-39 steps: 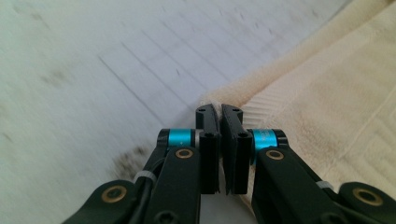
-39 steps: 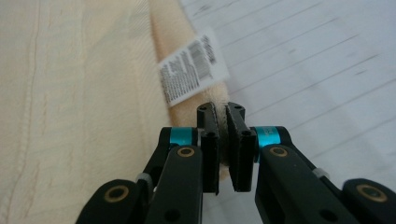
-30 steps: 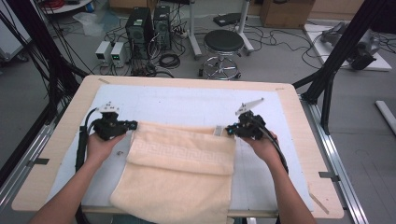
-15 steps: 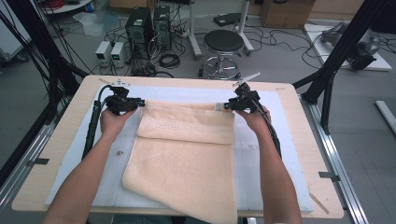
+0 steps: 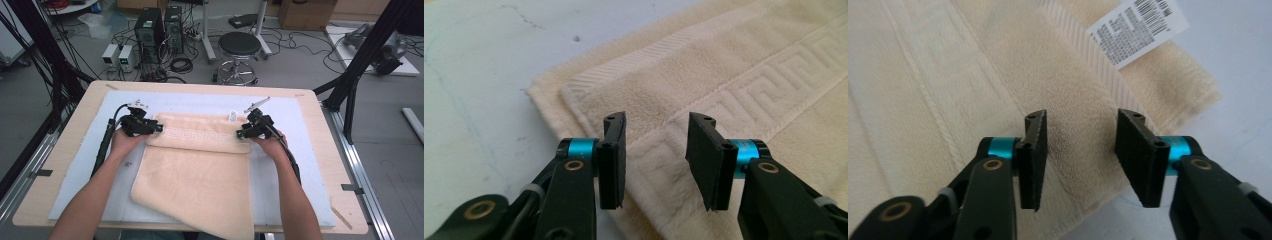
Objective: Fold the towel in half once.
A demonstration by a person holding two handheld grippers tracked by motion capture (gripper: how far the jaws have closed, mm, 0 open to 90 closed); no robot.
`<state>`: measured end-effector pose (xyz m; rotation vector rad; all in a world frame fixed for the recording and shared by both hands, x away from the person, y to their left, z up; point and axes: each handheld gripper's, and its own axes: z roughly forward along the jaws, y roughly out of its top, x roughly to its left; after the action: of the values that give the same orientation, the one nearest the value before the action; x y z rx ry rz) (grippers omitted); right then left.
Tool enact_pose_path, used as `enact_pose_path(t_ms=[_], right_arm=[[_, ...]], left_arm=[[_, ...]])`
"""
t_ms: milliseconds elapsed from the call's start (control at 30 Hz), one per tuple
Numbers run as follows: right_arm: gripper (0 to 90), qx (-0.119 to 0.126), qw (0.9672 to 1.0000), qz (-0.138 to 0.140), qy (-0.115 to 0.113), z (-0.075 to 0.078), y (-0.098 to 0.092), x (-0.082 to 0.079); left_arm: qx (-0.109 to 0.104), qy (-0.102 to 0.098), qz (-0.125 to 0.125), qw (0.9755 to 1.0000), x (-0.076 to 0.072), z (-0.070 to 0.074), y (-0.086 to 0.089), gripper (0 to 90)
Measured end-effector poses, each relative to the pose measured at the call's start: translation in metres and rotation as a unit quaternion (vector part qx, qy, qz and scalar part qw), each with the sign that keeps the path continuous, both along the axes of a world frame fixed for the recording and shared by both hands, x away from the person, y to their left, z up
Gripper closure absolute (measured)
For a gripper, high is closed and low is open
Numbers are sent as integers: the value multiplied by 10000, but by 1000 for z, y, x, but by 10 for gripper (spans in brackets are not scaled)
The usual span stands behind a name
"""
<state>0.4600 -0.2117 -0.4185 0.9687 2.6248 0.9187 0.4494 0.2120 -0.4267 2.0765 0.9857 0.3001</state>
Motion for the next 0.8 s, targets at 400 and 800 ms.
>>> enact_pose_path(t_ms=[400, 800], right_arm=[[846, 115, 9995, 217, -204, 19, 4, -13], [840, 639, 9911, 959, -666, 59, 8, -83]], left_arm=[[-46, -162, 26, 9999, -11, 13, 10, 893], [-466, -505, -457, 9966, -77, 27, 31, 892]])
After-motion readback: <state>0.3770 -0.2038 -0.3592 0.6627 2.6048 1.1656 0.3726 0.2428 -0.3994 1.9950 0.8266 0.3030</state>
